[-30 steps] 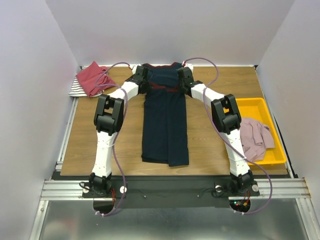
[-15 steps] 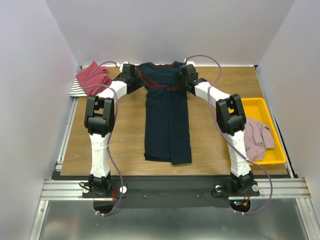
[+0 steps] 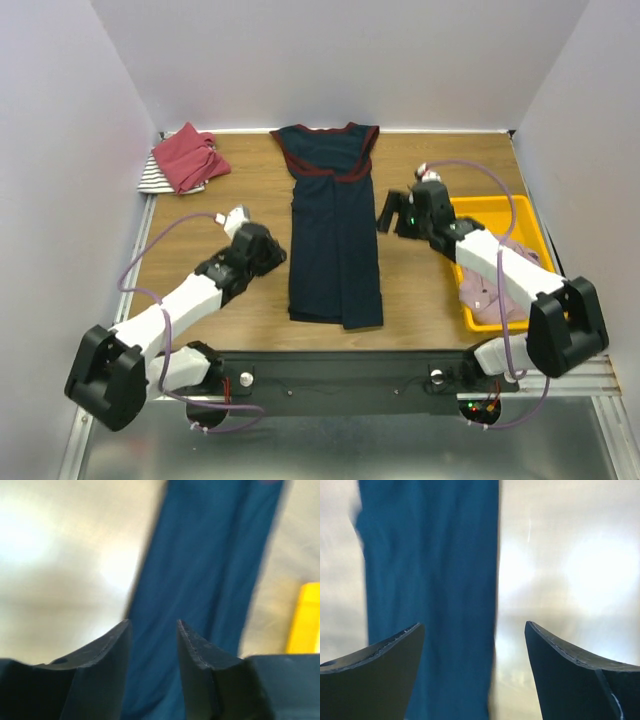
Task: Fold and stack the tank tops
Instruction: Fold the tank top
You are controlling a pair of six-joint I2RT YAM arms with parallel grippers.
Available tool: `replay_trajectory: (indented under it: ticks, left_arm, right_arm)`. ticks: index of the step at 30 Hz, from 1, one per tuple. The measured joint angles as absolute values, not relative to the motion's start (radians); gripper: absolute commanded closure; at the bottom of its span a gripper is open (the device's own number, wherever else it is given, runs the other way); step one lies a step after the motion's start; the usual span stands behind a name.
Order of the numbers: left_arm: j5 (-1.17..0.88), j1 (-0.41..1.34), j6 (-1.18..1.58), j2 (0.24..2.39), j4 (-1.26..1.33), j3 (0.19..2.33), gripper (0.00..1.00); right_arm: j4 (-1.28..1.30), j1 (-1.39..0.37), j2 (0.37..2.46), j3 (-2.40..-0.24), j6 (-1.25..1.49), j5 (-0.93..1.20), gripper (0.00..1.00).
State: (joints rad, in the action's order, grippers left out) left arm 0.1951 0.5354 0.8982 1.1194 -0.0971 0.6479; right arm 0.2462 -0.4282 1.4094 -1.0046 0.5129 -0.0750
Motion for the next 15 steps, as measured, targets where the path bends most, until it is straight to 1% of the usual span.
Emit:
replay_trajectory:
  ticks: [1, 3, 5, 6, 9, 15]
  left_arm:
    - [0.201, 0.553, 0.918, 1.098, -0.107, 0.613, 0.55]
    - [0.207, 0.633, 0.981, 1.045, -0.165, 0.54, 0.57]
    - [0.207, 0.725, 1.06, 1.021, -0.233, 0.508, 0.57]
    - [0.208, 0.745, 1.09, 1.019, -0.246, 0.503, 0.57]
    - [0.21, 0.775, 1.172, 1.019, -0.263, 0.483, 0.55]
    - [0.184, 0.795, 1.232, 1.033, -0.266, 0.427, 0.55]
  right_arm:
    - [0.242, -0.441, 1.366, -0.913, 0.531, -0.052, 0.14]
    - [0.261, -0.456, 1.327, -0.806, 0.556, -0.022, 0.15]
    - [0.306, -0.482, 1.278, -0.687, 0.591, 0.008, 0.16]
    - [0.315, -0.497, 1.258, -0.65, 0.611, 0.022, 0.16]
    - [0.326, -0.547, 1.198, -0.59, 0.661, 0.039, 0.16]
    - [0.321, -0.655, 1.119, -0.52, 0.754, 0.046, 0.18]
